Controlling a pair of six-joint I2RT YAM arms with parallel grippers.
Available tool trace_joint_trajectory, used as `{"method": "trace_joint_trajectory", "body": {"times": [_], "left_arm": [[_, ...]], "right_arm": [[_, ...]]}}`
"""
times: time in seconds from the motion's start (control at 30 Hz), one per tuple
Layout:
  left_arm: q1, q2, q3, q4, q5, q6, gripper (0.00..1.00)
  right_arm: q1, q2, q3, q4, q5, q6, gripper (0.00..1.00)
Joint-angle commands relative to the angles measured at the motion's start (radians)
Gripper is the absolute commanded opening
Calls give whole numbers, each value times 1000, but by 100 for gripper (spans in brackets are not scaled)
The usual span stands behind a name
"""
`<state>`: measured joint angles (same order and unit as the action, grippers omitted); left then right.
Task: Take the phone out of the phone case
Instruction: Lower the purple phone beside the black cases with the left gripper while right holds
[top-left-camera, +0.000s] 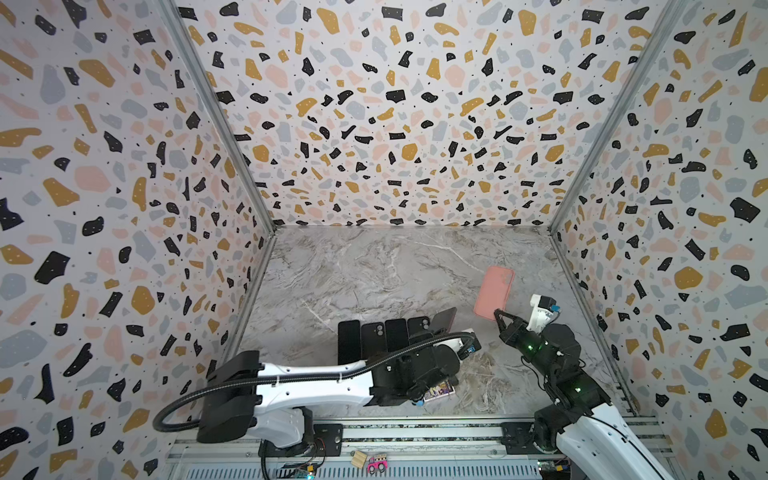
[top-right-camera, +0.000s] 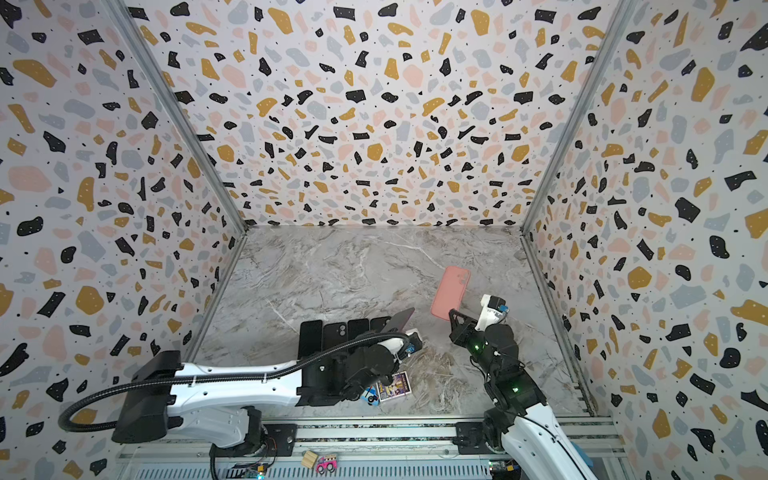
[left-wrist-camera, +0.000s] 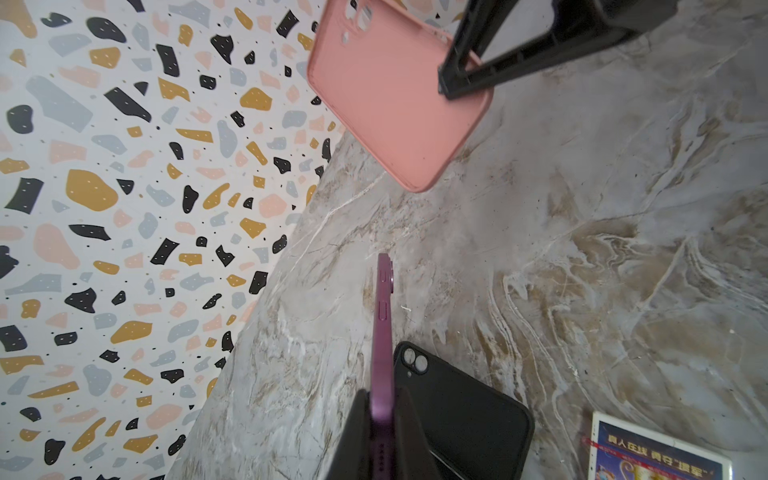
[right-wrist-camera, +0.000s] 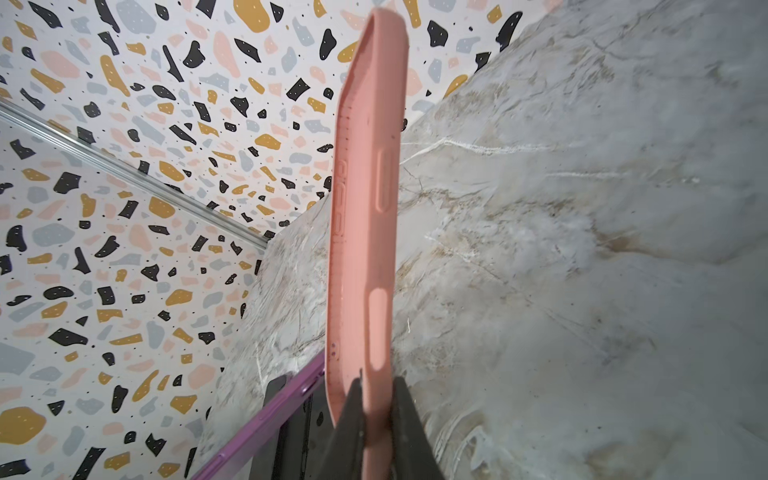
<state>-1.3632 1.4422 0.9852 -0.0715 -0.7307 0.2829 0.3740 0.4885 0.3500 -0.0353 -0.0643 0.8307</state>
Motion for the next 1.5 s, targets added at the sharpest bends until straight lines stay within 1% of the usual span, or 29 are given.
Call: {"method": "trace_joint_trajectory", "body": {"times": [0.0,0.1,0.2,0.33,0.53,0.83,1.0,1.2,1.27,1.33,1.4,1.47], "left_arm": [[-2,74,103,-66,-63,-55,0],[-5,143,148,-87,-90,-69,0],[-7,218,202,-114,-98,-80,0],[-8,323,284,-186,-125,-100,0],[-17,430,356,-231,-168,-114,0],[-29,532,420,-291,-229,-137,0],[-31,578,431,-296,-241,-131,0],[-31,618,453,-331,-268,-152,0],[-34,629,463,-344,-258,-158,0],[-35,630,457,-329,-237,-158,8],[-37,633,459,-321,-235,-159,12],[-42,638,462,-320,-232,-161,19]], "right_arm": [[-19,-11,64,-95,25,-84,0],[-37,-11,84,-128,29,-108,0],[-52,-14,81,-131,9,-114,0],[-71,-6,82,-152,-13,-137,0],[-106,-11,71,-166,-50,-154,0],[-137,-17,66,-167,-83,-160,0],[-145,-23,56,-161,-95,-156,0],[-156,-28,58,-164,-99,-159,0],[-162,-27,58,-163,-106,-160,0],[-165,-21,54,-158,-116,-159,0],[-168,-21,52,-155,-121,-157,0],[-170,-21,52,-155,-123,-157,0]]}}
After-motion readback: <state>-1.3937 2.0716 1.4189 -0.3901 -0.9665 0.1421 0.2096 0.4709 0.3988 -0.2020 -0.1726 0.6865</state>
